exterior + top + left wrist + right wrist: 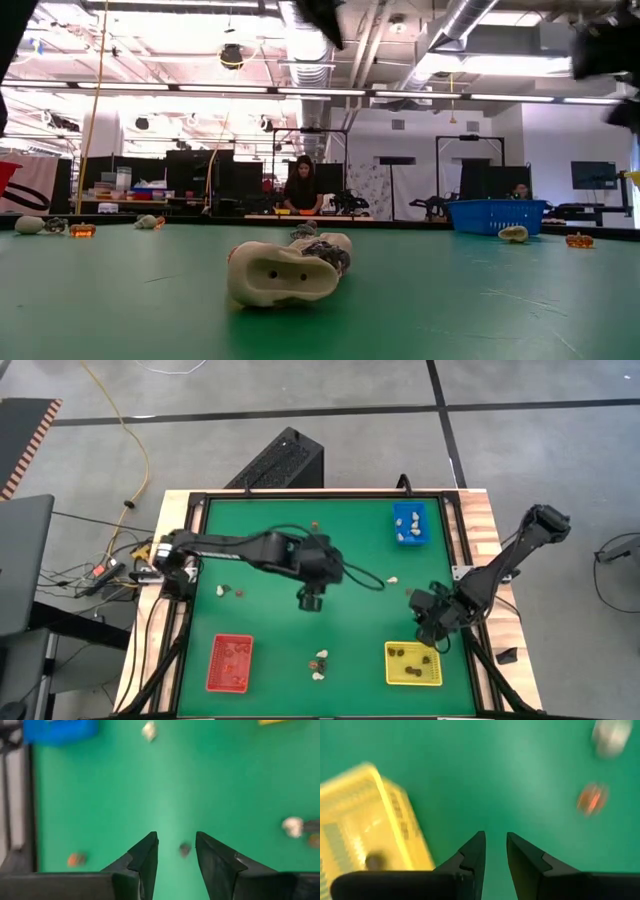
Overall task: Sort Halloween decoration
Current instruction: Put the orange pumpkin toy into the red bin
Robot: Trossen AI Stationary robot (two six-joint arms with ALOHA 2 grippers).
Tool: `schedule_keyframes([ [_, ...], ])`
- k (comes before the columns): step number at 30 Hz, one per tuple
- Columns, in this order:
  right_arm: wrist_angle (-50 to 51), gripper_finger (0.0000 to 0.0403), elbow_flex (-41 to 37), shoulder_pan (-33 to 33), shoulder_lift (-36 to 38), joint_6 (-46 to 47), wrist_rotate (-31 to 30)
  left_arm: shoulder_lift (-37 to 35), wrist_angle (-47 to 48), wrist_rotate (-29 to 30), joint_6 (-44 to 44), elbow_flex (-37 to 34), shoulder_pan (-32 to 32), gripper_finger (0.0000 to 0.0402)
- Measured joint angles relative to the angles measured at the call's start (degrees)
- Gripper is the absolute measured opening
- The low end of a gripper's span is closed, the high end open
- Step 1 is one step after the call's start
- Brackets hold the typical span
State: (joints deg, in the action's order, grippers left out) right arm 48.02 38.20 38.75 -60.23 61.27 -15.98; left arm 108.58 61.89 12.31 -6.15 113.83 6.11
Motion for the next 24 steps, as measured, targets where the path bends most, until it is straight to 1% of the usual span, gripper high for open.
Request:
schedule_keyframes([
  [2,-1.27,0.0111,0.31,-2.37,1.05,-6.89,-4.02,-4.5,-0.3,2.7,1.75,-5.35,-0.85,0.0121],
  [4,-3.0,0.0111,0.36,-4.89,1.83,-13.79,-6.6,-10.13,-1.61,6.06,4.5,-12.78,-1.96,0.0121],
  [7,-6.24,0.0111,0.39,-9.33,2.67,-24.35,-8.35,-19.03,-8.36,9.14,9.06,-27.46,-4.28,0.0121],
  [9,-8.69,0.0111,0.39,-12.77,3.03,-30.45,-8.06,-24.5,-12.38,9.54,13.23,-37.39,-6.34,0.0121],
  [11,-10.56,0.0111,0.39,-16.43,3.21,-35.33,-6.51,-30.27,-13.7,8.85,18.68,-45.57,-8.97,0.0121],
  [14,-13.35,0.0111,0.39,-21.86,3.23,-41.24,-4.57,-36.36,-11.92,8.5,26.39,-55.5,-13.38,0.0121],
  [16,-15.61,0.0111,0.39,-25.59,3.23,-44.75,-3.5,-38.93,-10.27,8.19,30.22,-60.42,-16.54,0.0121],
  [18,-17.89,0.0111,0.41,-29.36,2.92,-47.81,-0.97,-41.04,-9.42,5.34,34.74,-63.72,-20.73,0.0121],
  [20,-19.96,0.0111,0.41,-32.89,2.66,-50.49,2.49,-41.6,-8.1,-1.08,35.71,-66.82,-24.54,0.0121],
  [22,-22.66,0.0111,0.42,-36.05,1.99,-51.77,5.45,-41.53,-8.01,-8.85,33.7,-69.55,-26.87,0.0121],
  [24,-23.08,0.0111,0.43,-38.54,1.05,-52.17,8.35,-41.56,-8.37,-15.74,29.99,-71.32,-27.83,0.0121],
])
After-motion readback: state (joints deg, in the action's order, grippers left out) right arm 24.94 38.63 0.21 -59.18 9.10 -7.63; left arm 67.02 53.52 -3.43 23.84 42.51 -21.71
